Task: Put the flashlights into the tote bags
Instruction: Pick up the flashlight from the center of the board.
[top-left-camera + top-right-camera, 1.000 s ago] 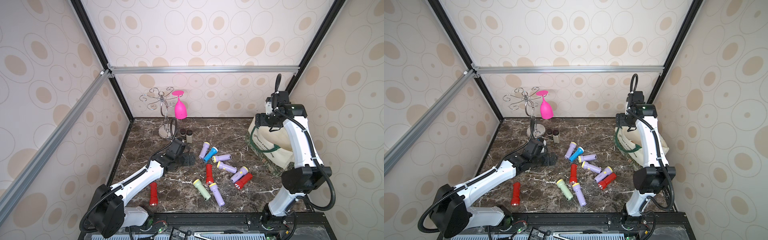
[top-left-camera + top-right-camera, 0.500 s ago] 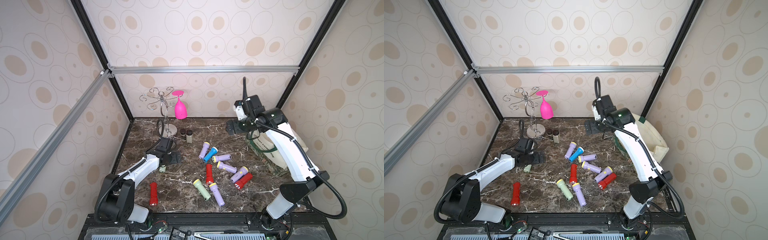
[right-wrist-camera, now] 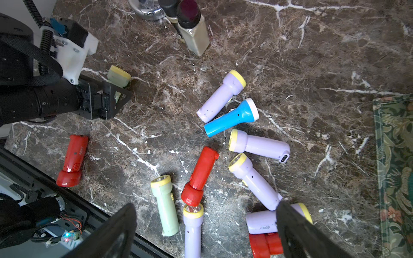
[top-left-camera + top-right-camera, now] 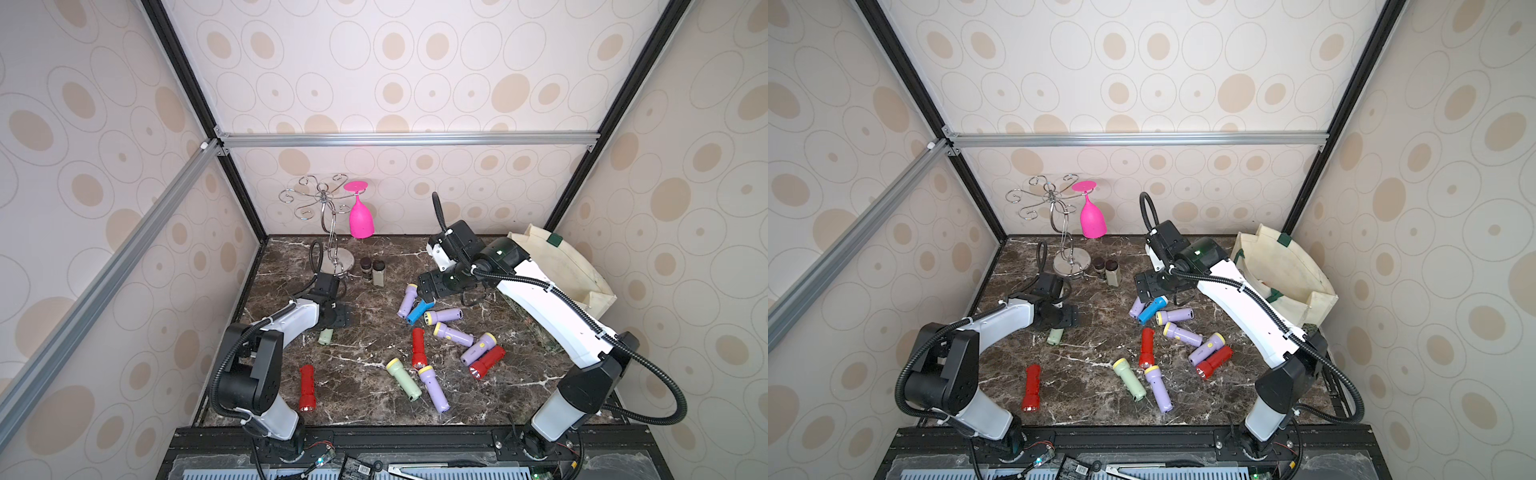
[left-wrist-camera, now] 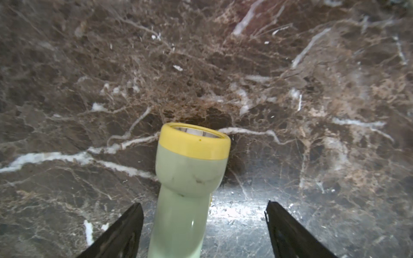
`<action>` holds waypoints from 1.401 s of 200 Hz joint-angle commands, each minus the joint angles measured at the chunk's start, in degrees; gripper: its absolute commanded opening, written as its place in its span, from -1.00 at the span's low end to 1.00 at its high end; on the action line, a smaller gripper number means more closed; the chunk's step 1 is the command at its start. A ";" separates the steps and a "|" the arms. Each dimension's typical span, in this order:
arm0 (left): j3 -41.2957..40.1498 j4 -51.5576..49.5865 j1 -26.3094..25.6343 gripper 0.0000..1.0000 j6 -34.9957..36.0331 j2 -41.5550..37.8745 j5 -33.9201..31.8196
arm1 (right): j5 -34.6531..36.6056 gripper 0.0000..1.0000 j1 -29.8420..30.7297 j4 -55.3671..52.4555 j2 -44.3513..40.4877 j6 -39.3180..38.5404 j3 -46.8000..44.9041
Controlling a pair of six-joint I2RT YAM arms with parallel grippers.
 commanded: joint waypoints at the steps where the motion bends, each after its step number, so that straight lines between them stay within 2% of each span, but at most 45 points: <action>1: -0.15 -0.10 0.32 0.64 1.34 0.52 0.34 | 2.26 0.98 0.19 -1.55 -0.68 -1.22 2.43; 98: -7.15 1.39 0.34 0.12 -0.20 -0.64 2.18 | 1.79 0.98 0.07 2.70 -1.98 -0.24 0.77; 146: -7.40 1.36 0.34 -0.24 -0.04 -1.10 2.60 | 1.18 0.98 0.11 3.71 -2.56 0.84 -0.31; 179: -8.60 2.17 0.34 -0.62 -0.70 -2.77 5.02 | 0.03 0.97 0.15 5.03 -3.96 2.24 -2.27; 200: -9.99 4.29 0.39 -0.85 -1.67 -6.60 9.26 | -1.83 0.98 0.08 6.39 -5.00 4.05 -4.32; 224: -11.64 7.68 0.27 -1.00 -3.96 -13.33 14.87 | -5.30 0.98 -0.01 9.46 -6.83 7.06 -8.05; 254: -13.89 13.66 -0.64 -1.00 -8.67 -21.96 22.36 | -10.83 1.00 -0.62 18.57 -10.87 11.48 -15.04; 280: -17.41 23.54 -4.10 -1.00 -15.24 -28.32 26.60 | -17.56 0.98 -1.09 27.47 -12.30 14.98 -20.21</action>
